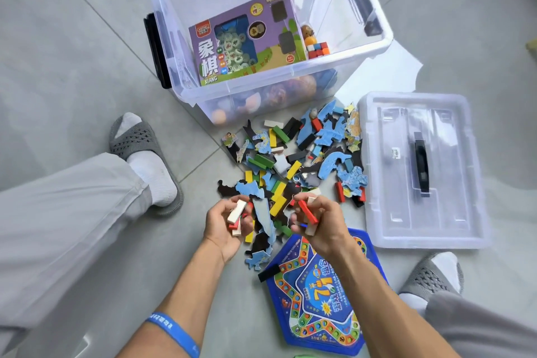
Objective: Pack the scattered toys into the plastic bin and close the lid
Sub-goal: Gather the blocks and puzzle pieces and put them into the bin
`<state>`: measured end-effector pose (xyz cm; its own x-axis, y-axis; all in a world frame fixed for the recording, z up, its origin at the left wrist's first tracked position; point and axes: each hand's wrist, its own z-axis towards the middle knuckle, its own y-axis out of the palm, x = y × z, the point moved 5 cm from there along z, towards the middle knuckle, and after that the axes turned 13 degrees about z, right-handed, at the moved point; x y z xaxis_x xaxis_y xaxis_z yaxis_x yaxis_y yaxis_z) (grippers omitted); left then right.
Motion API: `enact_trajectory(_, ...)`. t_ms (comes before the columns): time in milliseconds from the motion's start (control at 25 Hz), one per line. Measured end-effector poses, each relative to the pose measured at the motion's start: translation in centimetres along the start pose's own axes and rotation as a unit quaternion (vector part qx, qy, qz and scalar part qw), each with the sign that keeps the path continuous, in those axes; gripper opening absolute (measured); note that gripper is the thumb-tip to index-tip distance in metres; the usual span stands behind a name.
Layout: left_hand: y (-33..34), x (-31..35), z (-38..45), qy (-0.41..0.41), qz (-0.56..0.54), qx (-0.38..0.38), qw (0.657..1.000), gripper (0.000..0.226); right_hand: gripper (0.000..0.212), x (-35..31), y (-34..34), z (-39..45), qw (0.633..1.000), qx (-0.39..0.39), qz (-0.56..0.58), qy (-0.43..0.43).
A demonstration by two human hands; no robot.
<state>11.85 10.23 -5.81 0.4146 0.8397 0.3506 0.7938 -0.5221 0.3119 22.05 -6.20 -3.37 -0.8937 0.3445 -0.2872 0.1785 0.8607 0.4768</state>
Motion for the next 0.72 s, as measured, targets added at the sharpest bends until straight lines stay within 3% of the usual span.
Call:
enact_trajectory(80, 1.5, 0.6, -1.3, 0.011, -0.043, -0.020, 0.999, 0.018, 0.031, -0.6, 1.5, -1.4, 0.995, -0.036, 0.093, 0.006)
enact_trajectory(240, 5.7, 2.2, -3.9, 0.005, -0.114, 0.014, 0.993, 0.020, 0.038, -1.2, 5.6, -3.6, 0.980, 0.008, 0.198, 0.005)
enact_trajectory(360, 10.4, 7.7, -6.6, 0.061, -0.164, -0.051, 0.983, 0.033, 0.039, -4.9, 13.0, -4.7, 0.970, -0.019, 0.241, -0.010)
enact_trajectory(480, 14.7, 16.0, -9.5, 0.156, -0.178, -0.131, 0.963, 0.053, 0.053, -10.9, 21.0, -5.9, 0.968, -0.084, 0.227, -0.073)
enact_trajectory(520, 15.3, 18.2, -9.8, 0.177, -0.139, -0.111, 0.968, 0.058, 0.057, -12.2, 22.6, -6.1, 0.973, -0.077, 0.201, -0.084)
enact_trajectory(600, 14.2, 20.1, -9.5, 0.208, -0.009, 0.011, 0.978, 0.054, 0.055, -13.2, 22.4, -5.8, 0.982, -0.014, 0.139, -0.128)
enact_trajectory(720, 9.5, 16.1, -7.7, 0.228, 0.155, 0.140, 0.951, 0.015, 0.038, -10.0, 15.7, -5.0, 0.982, 0.067, 0.016, -0.175)
